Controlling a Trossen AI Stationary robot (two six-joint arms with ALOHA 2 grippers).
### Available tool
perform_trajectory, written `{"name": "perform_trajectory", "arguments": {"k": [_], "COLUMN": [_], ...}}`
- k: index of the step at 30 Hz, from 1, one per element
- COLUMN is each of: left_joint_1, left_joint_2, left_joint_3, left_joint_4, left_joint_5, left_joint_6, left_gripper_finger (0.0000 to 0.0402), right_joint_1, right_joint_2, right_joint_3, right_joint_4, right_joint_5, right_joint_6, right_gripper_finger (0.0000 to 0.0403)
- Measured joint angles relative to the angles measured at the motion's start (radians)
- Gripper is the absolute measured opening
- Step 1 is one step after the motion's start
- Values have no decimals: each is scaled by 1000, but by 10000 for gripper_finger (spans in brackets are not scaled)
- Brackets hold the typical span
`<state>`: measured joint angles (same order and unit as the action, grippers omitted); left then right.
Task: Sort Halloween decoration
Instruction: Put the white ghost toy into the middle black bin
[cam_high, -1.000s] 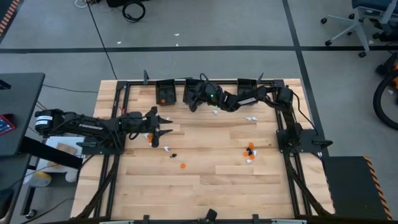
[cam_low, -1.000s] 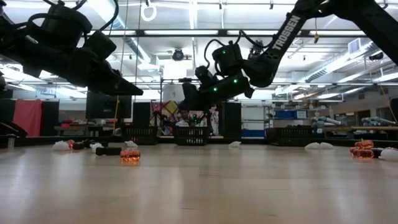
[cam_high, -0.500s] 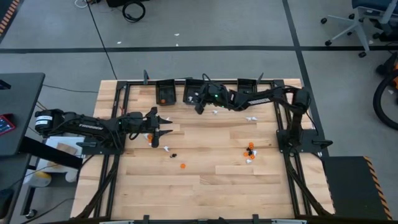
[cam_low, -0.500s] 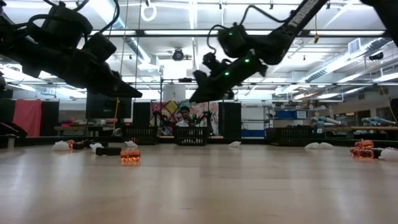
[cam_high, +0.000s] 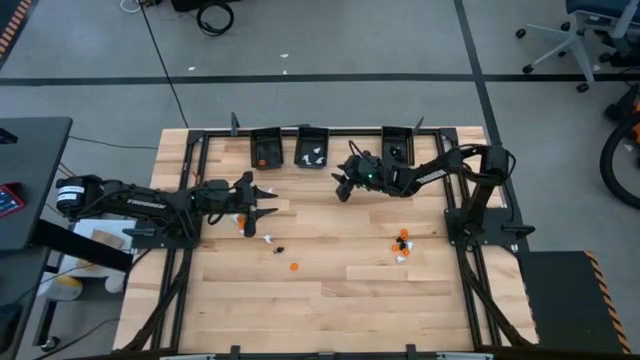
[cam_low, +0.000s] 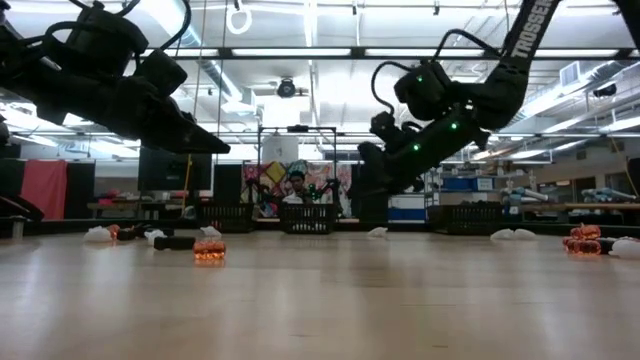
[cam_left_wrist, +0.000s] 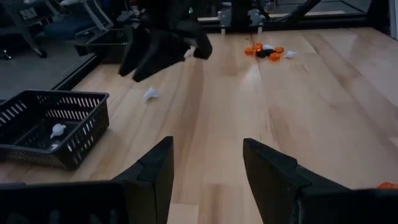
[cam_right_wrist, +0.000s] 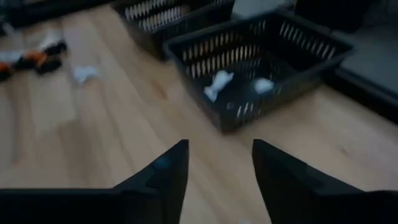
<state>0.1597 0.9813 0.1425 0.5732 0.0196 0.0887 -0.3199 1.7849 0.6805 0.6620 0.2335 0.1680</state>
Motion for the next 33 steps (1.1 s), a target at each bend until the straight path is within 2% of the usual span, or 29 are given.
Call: {"name": "perform_trajectory", "arguments": {"k": [8,17,20,24,33], "left_joint_1": [0,0,0,0,0], "left_joint_2": [0,0,0,0,0], "left_joint_3": [0,0,0,0,0], "left_joint_4": [-2,-11,-8,-6,-8], "left_joint_5": [0,0,0,0,0], "left_joint_6": [1,2,5,5,8], "left_gripper_finger": [172,172,172,172,172], "right_joint_1": [-25,-22,-23,-23,-24], "right_joint_2": [122,265,309,320,319], "right_joint_3": [-6,-142,-148,-125,-124], "right_joint_4": [72,450,531,513,500], "right_joint_5": [20,60,58,49,16], "right_joint_6": [16,10,-21,-38,-32], "right_gripper_finger": [250,246,234,206,93]}}
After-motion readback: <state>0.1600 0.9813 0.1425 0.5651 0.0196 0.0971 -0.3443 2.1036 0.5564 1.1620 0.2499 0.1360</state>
